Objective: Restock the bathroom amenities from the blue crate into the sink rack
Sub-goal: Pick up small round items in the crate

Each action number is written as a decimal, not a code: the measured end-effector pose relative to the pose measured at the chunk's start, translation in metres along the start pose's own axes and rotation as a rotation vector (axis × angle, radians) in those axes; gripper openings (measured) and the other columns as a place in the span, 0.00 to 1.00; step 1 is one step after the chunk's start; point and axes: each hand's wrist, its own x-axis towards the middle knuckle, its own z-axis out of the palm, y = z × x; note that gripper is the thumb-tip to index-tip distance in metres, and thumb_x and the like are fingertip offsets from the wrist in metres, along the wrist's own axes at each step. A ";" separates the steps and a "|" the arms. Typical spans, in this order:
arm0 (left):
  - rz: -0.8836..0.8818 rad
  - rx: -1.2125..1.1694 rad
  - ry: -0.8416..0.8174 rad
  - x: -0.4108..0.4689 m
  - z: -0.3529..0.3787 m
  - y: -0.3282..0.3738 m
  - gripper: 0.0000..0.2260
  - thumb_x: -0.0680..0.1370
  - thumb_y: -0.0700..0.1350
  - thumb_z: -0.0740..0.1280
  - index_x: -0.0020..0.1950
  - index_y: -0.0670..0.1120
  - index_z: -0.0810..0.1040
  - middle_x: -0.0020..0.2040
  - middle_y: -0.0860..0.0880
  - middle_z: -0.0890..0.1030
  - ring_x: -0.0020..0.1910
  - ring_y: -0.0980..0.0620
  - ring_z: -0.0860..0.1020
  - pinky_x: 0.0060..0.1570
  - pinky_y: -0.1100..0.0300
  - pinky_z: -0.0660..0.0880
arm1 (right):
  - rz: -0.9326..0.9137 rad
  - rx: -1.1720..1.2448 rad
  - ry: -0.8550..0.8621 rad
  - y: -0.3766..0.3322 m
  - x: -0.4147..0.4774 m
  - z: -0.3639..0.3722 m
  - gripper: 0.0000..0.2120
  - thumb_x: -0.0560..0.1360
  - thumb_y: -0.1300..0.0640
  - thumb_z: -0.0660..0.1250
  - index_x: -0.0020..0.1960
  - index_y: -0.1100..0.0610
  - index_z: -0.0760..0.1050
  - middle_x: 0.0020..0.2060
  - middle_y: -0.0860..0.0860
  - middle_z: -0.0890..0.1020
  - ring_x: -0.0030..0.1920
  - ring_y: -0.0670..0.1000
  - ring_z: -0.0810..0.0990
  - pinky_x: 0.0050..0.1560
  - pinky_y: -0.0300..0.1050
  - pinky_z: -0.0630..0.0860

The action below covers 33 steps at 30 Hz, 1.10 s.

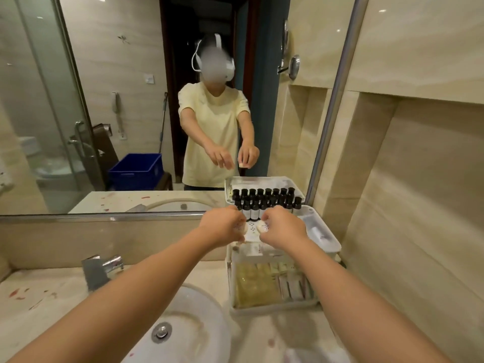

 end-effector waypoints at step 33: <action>-0.047 0.207 0.035 0.098 0.076 -0.031 0.11 0.72 0.59 0.70 0.49 0.55 0.80 0.47 0.57 0.81 0.51 0.53 0.74 0.48 0.57 0.63 | -0.045 0.073 -0.155 0.025 0.107 0.081 0.07 0.72 0.57 0.69 0.49 0.51 0.75 0.47 0.48 0.78 0.46 0.52 0.78 0.41 0.47 0.76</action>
